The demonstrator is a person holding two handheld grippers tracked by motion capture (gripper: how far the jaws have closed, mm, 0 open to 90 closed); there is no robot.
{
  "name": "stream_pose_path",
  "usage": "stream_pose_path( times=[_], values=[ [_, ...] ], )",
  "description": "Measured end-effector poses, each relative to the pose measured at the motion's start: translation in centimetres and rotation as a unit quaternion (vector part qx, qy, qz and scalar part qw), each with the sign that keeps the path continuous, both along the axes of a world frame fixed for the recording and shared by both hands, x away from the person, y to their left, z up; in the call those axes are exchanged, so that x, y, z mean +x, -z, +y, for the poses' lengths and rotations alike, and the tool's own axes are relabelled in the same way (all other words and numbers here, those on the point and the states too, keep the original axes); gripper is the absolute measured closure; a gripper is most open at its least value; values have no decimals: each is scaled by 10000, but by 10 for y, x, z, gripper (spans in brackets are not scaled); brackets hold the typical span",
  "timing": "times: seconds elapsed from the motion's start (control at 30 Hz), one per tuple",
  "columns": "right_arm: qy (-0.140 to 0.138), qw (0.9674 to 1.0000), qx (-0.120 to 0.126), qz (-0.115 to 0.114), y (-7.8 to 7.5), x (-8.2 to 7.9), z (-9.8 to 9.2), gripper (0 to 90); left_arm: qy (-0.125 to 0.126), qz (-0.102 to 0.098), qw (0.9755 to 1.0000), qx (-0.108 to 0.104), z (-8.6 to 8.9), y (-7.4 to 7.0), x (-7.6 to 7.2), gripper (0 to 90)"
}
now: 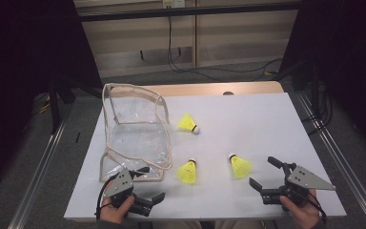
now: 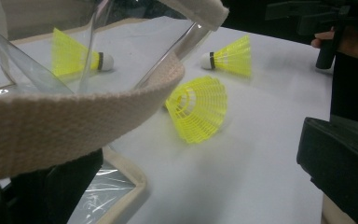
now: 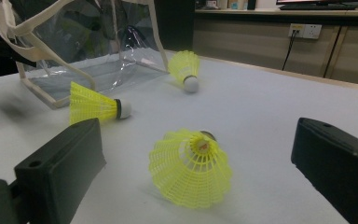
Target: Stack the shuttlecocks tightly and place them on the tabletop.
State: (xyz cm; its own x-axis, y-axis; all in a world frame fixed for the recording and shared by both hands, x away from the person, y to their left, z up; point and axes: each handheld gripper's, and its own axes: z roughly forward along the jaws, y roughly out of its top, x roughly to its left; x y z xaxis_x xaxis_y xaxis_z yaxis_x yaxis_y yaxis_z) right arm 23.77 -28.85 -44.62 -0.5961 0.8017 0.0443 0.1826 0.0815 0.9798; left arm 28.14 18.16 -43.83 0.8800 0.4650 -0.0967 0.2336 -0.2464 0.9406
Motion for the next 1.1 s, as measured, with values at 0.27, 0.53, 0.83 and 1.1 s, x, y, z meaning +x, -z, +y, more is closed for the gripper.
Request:
stream_pose_path(
  times=[0.27,0.53,0.83,1.1],
  values=[
    [-3,10000,-23,-11,0,0,0,19,307,159,9993,116,-6,2,1,6],
    [-11,10000,15,-10,0,0,0,19,467,137,9988,107,-19,0,-1,27],
    [15,10000,33,-7,-1,-2,-1,19,500,218,9985,74,-25,1,0,21],
    [48,10000,10,-21,-1,-2,-2,19,622,252,9977,80,-34,1,-1,23]
  ],
)
